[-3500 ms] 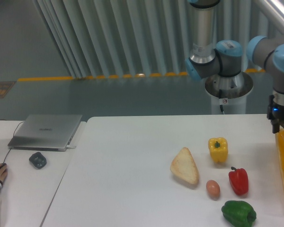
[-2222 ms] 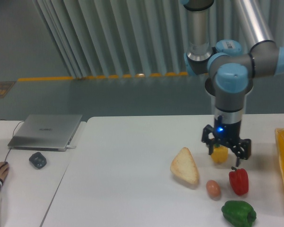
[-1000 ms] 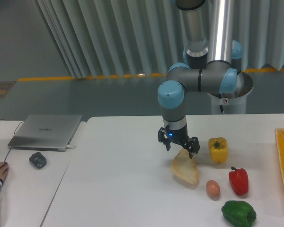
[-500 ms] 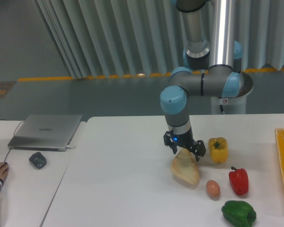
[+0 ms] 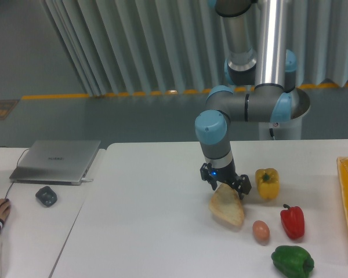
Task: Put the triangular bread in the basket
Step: 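Lower the open gripper onto the triangular bread slice, then close the gripper on the bread slice and lift it, then carry the bread slice past the yellow pepper to the yellow basket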
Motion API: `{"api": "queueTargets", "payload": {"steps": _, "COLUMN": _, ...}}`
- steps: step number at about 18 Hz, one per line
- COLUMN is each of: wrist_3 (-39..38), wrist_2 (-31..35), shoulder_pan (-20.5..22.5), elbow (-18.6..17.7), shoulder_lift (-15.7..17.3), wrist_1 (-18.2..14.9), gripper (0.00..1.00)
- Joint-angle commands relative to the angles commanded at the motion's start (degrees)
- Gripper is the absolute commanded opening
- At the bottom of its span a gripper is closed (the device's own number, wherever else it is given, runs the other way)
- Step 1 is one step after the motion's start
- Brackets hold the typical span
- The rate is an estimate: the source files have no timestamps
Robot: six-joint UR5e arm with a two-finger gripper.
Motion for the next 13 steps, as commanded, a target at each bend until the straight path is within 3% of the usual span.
{"api": "queueTargets", "payload": {"steps": 1, "wrist_3": 1.31, "wrist_2": -0.09, "shoulder_pan": 0.17, "elbow": 0.09, "shoulder_lift": 0.35, "wrist_1": -0.88, "gripper": 0.06}}
{"api": "queueTargets", "payload": {"steps": 2, "wrist_3": 3.23, "wrist_2": -0.18, "shoulder_pan": 0.26, "elbow": 0.26, "shoulder_lift": 0.61, "wrist_1": -2.02, "gripper": 0.03}}
{"api": "queueTargets", "payload": {"steps": 5, "wrist_3": 6.07, "wrist_2": -0.18, "shoulder_pan": 0.53, "elbow": 1.75, "shoulder_lift": 1.32, "wrist_1": -6.15, "gripper": 0.02}}
{"api": "queueTargets", "payload": {"steps": 11, "wrist_3": 6.15, "wrist_2": -0.88, "shoulder_pan": 0.79, "elbow": 3.86, "shoulder_lift": 4.04, "wrist_1": -7.47, "gripper": 0.00}}
{"api": "queueTargets", "payload": {"steps": 13, "wrist_3": 6.15, "wrist_2": -1.93, "shoulder_pan": 1.58, "elbow": 6.84, "shoulder_lift": 4.74, "wrist_1": -10.98, "gripper": 0.00}}
